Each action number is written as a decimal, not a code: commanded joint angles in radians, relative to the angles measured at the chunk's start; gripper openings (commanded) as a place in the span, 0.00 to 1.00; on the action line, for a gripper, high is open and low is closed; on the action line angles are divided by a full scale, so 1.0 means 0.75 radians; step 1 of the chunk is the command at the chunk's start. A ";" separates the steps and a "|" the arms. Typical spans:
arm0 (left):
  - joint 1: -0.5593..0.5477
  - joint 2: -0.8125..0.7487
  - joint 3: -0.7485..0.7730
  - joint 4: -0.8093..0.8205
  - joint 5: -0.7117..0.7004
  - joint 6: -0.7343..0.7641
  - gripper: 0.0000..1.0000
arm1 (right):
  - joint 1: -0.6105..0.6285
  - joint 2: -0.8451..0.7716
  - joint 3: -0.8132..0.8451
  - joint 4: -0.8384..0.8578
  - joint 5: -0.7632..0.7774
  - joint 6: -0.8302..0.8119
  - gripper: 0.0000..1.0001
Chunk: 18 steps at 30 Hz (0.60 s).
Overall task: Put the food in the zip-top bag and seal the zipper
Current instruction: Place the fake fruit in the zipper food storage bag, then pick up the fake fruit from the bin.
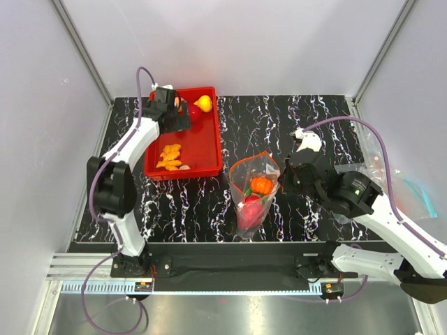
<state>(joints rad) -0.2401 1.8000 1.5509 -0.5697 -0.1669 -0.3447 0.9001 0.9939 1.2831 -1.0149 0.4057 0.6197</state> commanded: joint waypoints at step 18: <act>0.120 0.770 0.777 -0.015 0.002 0.057 0.89 | -0.010 -0.035 -0.026 0.134 -0.023 -0.078 0.00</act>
<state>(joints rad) -0.1669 2.3642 2.0583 -0.5838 -0.1913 -0.3141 0.9001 0.9791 1.2488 -0.9554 0.3965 0.5835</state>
